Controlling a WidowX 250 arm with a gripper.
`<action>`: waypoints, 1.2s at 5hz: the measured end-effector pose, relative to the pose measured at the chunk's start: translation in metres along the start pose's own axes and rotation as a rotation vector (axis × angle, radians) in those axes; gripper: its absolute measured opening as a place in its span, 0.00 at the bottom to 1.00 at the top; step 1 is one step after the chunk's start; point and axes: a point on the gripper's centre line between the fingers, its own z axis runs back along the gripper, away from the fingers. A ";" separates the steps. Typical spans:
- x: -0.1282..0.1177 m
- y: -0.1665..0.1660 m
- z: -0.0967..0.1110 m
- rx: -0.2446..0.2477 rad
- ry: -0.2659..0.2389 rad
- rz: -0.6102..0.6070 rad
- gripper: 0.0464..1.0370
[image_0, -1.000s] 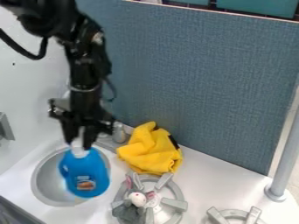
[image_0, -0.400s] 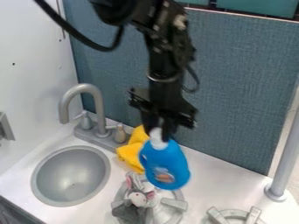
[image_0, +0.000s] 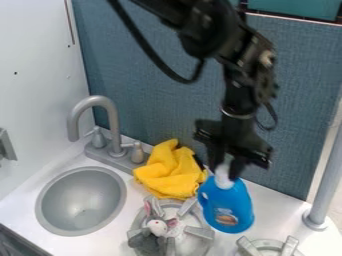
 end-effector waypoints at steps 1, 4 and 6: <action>0.019 -0.018 -0.012 0.015 0.003 0.004 0.36; 0.070 -0.035 -0.047 0.062 0.055 0.047 0.35; 0.073 -0.034 -0.050 0.087 0.093 0.053 0.35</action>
